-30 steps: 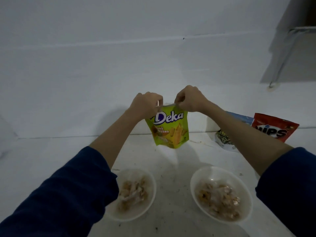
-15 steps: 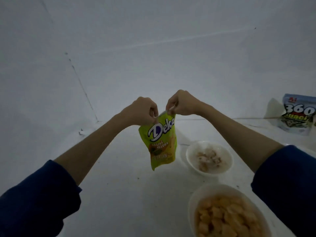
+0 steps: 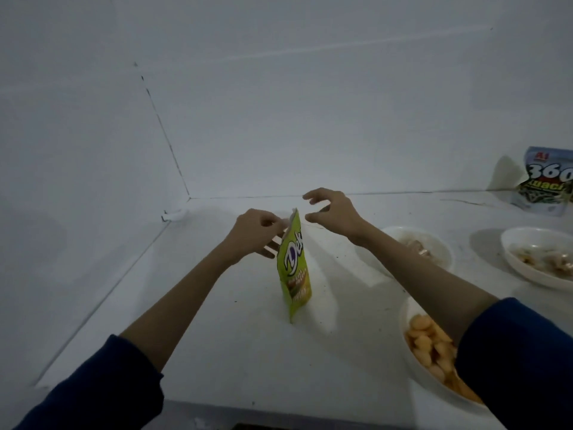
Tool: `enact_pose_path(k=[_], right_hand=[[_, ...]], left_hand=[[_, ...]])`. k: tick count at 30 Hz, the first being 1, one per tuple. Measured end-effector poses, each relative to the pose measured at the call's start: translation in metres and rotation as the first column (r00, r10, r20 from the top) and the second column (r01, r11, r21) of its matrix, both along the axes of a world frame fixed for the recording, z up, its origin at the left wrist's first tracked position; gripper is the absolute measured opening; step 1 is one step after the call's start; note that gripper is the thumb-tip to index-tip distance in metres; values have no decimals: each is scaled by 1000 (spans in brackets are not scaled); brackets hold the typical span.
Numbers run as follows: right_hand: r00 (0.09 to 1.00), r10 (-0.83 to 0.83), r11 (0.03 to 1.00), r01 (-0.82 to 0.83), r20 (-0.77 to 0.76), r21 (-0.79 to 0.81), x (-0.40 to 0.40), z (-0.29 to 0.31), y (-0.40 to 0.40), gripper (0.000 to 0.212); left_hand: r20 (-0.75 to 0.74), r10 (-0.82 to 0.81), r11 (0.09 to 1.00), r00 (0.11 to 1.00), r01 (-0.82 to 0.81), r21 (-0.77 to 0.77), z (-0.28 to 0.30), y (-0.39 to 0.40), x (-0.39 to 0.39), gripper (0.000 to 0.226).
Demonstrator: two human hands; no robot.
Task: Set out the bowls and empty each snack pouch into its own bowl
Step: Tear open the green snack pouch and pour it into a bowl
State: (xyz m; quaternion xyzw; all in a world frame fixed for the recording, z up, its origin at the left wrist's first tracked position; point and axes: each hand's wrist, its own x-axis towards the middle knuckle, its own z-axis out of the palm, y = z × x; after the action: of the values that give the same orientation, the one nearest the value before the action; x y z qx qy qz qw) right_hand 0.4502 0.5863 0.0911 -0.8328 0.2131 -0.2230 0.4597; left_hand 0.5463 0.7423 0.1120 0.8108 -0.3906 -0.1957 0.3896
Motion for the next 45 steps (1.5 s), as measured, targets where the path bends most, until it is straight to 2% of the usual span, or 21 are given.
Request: enact_pose_path(k=[2, 5, 9, 18, 22, 26, 29, 33, 35, 39, 45], right_hand=[[999, -42, 993, 44, -21, 111, 2, 0, 6, 19], [989, -20, 991, 39, -149, 130, 8, 0, 16, 24], [982, -14, 989, 41, -187, 141, 14, -1, 25, 24], [987, -35, 970, 71, -156, 234, 15, -1, 27, 18], [991, -28, 955, 66, -133, 289, 13, 0, 25, 13], [993, -42, 958, 71, -108, 278, 13, 0, 24, 19], [996, -41, 948, 64, -83, 311, 12, -3, 20, 17], [996, -68, 930, 83, -54, 357, 13, -6, 12, 18], [996, -67, 930, 86, -63, 357, 15, -6, 12, 16], [994, -80, 929, 99, -69, 358, 20, -9, 13, 14], [991, -129, 924, 137, -45, 356, 23, -8, 8, 20]], left_hand=[[-44, 23, 999, 999, -24, -29, 0, 1, 7, 29], [-61, 6, 1000, 998, -7, -12, -2, -2, 14, 27], [-83, -14, 1000, 996, 13, -10, -3, -8, 16, 22], [-114, -27, 997, 993, 20, -69, -5, -21, 19, 14], [-132, -7, 989, 991, -13, -150, -12, -21, 17, 4], [-194, 14, 971, 981, -60, -231, -23, -19, 14, 3], [-233, 15, 960, 972, -79, -269, -27, -19, 12, 9], [-309, -40, 962, 950, -47, -269, -26, -21, 12, 3], [-333, -37, 961, 942, -58, -270, -26, -24, 16, 11], [-358, -20, 956, 933, -87, -280, -26, -33, 24, 21], [-386, 0, 935, 922, -137, -327, -32, -37, 28, 19]])
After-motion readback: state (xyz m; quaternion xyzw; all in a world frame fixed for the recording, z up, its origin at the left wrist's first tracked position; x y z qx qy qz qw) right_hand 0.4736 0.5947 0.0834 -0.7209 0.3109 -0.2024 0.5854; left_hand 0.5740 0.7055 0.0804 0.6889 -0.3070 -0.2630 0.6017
